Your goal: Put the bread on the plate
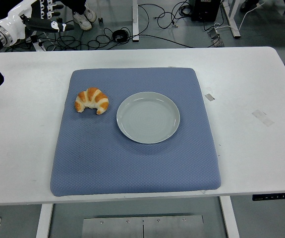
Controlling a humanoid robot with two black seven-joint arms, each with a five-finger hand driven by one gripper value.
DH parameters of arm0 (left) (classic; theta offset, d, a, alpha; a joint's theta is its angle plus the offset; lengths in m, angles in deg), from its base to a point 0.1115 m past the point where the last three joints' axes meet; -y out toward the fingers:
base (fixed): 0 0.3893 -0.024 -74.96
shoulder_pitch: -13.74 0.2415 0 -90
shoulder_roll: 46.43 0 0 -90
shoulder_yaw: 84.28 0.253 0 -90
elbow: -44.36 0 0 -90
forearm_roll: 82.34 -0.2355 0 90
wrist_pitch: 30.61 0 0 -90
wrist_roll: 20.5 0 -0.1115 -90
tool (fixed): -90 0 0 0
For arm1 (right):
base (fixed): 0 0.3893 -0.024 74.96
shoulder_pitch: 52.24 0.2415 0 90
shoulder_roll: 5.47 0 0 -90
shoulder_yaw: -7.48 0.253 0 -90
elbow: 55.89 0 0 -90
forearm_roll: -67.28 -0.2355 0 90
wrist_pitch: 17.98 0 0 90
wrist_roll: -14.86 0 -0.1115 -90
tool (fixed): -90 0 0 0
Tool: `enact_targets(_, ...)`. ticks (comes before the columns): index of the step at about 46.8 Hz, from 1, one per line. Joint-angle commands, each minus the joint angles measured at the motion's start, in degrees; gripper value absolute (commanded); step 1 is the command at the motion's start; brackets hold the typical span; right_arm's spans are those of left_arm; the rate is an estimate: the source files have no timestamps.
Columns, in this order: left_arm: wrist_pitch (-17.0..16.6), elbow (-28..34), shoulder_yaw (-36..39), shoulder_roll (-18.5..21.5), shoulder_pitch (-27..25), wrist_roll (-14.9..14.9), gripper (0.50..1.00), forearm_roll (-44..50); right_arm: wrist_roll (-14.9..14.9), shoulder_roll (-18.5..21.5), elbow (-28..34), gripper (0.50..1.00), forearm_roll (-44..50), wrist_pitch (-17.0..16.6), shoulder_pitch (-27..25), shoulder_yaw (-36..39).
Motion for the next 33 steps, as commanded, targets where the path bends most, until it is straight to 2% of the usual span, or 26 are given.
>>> enact_targets(1,0.3,0.1,2.9,-0.3,-1.5,0.0,0.966,-0.2,0.0,0.0,0.0,1.0,0.0,0.0,0.0,0.0)
enact_targets(13,0.7,0.7,6.6,-2.2,-4.9,0.0,0.966,-2.2,0.0,0.0,0.0,1.0,0.0,0.0,0.0,0.0)
enact_targets(23,1.1,0.8,6.8,-3.4,-5.2,0.0,0.966,-9.0,0.0,0.0,0.0,1.0,0.0,0.0,0.1,0.0)
enact_targets(33,2.1,0.9,7.0,-4.1,-4.6,-0.1,0.966,-12.0,0.0,0.0,0.0,1.0,0.0,0.0,0.3,0.0)
